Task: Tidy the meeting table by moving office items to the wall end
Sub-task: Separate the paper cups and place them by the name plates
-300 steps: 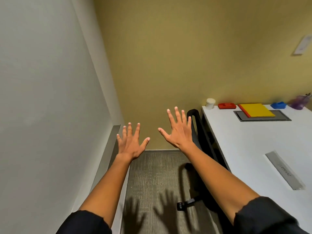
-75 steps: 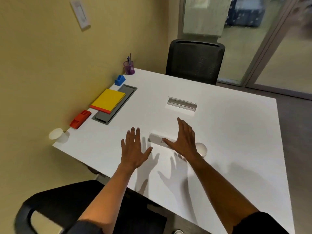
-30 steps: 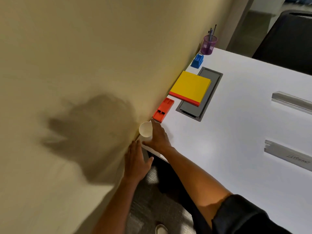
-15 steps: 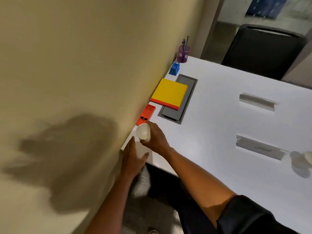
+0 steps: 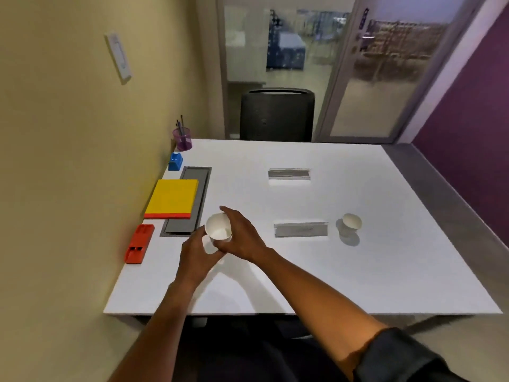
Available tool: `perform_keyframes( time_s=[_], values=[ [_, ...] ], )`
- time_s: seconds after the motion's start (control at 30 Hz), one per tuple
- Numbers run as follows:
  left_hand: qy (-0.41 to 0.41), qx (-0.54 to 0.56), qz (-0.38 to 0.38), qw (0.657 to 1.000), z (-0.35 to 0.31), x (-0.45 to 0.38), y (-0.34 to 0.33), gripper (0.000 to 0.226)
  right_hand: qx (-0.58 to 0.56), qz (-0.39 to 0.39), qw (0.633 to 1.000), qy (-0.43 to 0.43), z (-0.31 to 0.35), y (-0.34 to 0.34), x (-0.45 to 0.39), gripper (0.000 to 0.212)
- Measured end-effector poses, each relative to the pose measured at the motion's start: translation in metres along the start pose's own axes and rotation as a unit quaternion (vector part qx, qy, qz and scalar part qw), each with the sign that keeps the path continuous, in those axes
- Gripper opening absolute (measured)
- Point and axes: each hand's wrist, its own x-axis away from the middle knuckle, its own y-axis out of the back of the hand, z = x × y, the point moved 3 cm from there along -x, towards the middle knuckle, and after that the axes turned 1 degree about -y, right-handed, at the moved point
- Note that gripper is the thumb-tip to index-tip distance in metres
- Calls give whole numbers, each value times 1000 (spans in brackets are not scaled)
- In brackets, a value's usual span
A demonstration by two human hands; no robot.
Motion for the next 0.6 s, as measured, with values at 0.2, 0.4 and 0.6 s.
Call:
perform_keyframes(
  time_s=[0.2,0.4,0.6],
  values=[
    [-75,-3,66,995,-93,0,-97,62,-30,-73,996,-35,-63,115,60,91],
    [-117,26,108,987,-191,26,-229,52,-50,-143,987,-58,-150,234,138,93],
    [-137,49,151,978,-283,61,-370,48,-51,-208,972,-101,-246,347,221,92]
  ],
)
